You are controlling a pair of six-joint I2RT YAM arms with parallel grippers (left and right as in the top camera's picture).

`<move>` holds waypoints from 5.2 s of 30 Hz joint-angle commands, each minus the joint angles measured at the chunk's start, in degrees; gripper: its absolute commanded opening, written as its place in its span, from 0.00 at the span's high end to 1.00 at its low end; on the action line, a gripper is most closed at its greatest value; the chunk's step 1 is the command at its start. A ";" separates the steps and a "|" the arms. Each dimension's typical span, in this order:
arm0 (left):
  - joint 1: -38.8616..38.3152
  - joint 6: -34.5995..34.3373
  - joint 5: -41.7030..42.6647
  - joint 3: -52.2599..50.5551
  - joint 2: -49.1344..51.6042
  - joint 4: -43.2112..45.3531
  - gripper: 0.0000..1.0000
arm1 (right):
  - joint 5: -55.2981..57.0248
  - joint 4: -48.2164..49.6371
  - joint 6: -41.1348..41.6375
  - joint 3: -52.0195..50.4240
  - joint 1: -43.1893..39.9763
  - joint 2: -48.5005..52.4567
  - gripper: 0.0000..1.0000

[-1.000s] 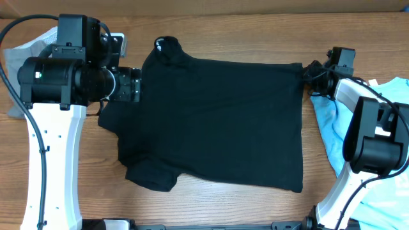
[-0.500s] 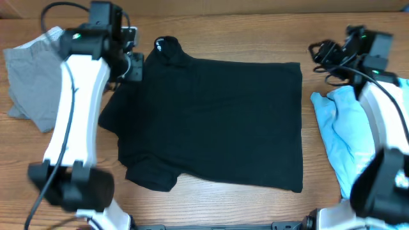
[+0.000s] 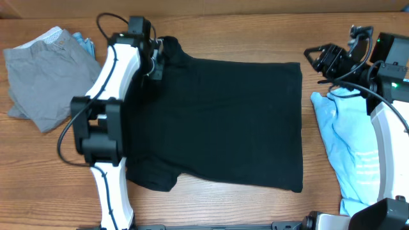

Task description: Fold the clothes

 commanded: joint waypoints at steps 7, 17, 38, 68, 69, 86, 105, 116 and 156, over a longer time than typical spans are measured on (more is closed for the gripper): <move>0.63 1.62 -1.01 -0.24 6.29 8.13 0.96 | 1.18 -6.14 -1.92 0.50 3.17 -1.25 0.44; 3.17 -4.44 -7.06 -0.15 9.99 18.32 0.96 | 6.23 -8.15 -1.90 0.50 6.45 -0.90 0.42; 3.56 -1.73 -0.42 31.30 3.85 -13.35 0.64 | 28.24 -19.21 2.62 0.39 7.32 12.20 0.26; 3.15 -2.38 -4.98 40.30 -24.33 -41.66 0.56 | 24.76 -1.57 0.31 -17.99 6.80 21.99 0.96; 3.15 -2.36 -5.46 39.67 -25.42 -41.66 0.55 | 25.42 -1.44 0.42 -17.11 6.45 22.01 0.96; 3.15 -9.03 -6.56 8.13 -34.32 -41.66 0.64 | 28.92 -4.28 2.45 -8.41 0.87 21.35 0.50; 2.36 -15.34 4.04 -22.58 -45.16 -38.05 0.55 | 22.14 -14.73 2.45 -7.37 0.90 -6.03 0.34; 2.38 -23.30 7.23 -52.17 -46.82 -13.68 0.70 | 19.41 -16.35 2.43 -7.37 0.90 -6.84 0.31; 2.38 -26.60 16.68 -68.22 -46.23 9.49 0.72 | 20.09 -17.22 2.43 -7.43 0.90 -6.40 0.29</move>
